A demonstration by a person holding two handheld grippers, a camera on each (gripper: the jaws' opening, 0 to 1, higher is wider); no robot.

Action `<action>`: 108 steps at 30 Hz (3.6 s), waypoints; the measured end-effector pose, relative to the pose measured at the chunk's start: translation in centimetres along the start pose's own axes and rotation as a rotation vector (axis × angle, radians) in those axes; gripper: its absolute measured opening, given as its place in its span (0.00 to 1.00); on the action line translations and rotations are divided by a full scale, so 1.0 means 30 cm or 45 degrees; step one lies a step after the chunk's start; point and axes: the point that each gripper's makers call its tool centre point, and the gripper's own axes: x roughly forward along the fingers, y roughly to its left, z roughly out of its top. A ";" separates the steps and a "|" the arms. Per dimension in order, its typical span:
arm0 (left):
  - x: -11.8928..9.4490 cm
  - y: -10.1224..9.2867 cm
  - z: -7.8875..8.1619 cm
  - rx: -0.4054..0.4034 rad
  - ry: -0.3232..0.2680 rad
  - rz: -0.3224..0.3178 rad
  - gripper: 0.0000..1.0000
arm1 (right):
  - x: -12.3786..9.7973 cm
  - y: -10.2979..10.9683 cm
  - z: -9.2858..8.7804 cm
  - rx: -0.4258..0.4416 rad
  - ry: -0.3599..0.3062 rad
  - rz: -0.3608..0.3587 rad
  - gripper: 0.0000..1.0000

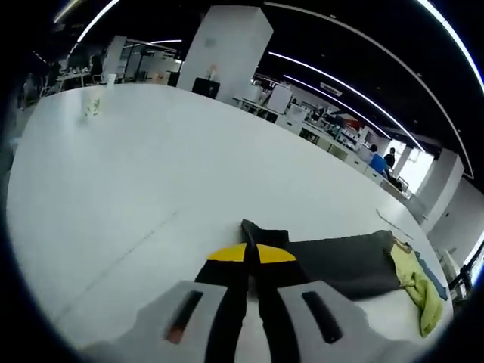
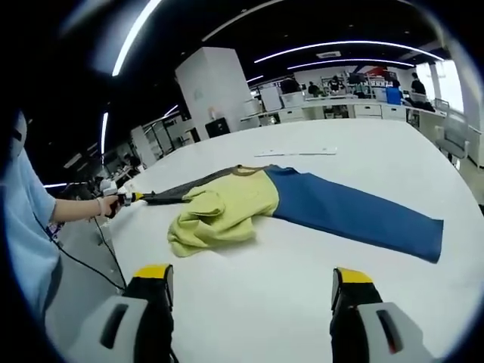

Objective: Fold the garment on the visible template until the final outline fits inside the template.

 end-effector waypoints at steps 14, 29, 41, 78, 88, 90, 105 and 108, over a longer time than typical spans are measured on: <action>0.160 0.107 0.042 -0.013 0.011 0.017 0.00 | 0.008 -0.002 0.008 0.001 0.019 -0.022 0.87; 0.199 0.141 0.029 -0.037 0.026 0.047 0.00 | 0.026 0.003 -0.002 0.016 0.040 -0.030 0.87; 0.166 0.103 0.027 0.074 0.011 -0.043 0.34 | 0.048 0.016 0.005 0.007 0.035 -0.011 0.87; -0.151 -0.568 -0.162 0.815 0.190 -0.812 0.78 | 0.064 0.053 0.032 -0.007 -0.036 0.049 0.86; -0.193 -0.767 -0.267 0.951 0.260 -0.989 0.74 | 0.050 0.043 0.025 -0.002 -0.043 0.050 0.86; -0.198 -0.809 -0.281 0.983 0.259 -1.019 0.72 | 0.051 0.044 0.023 0.011 -0.049 0.054 0.86; -0.274 -1.139 -0.424 1.009 0.312 -1.239 0.56 | 0.062 0.042 -0.006 0.034 -0.049 0.063 0.85; -0.286 -1.209 -0.467 1.026 0.346 -1.284 0.54 | 0.067 0.045 -0.009 0.040 -0.050 0.069 0.85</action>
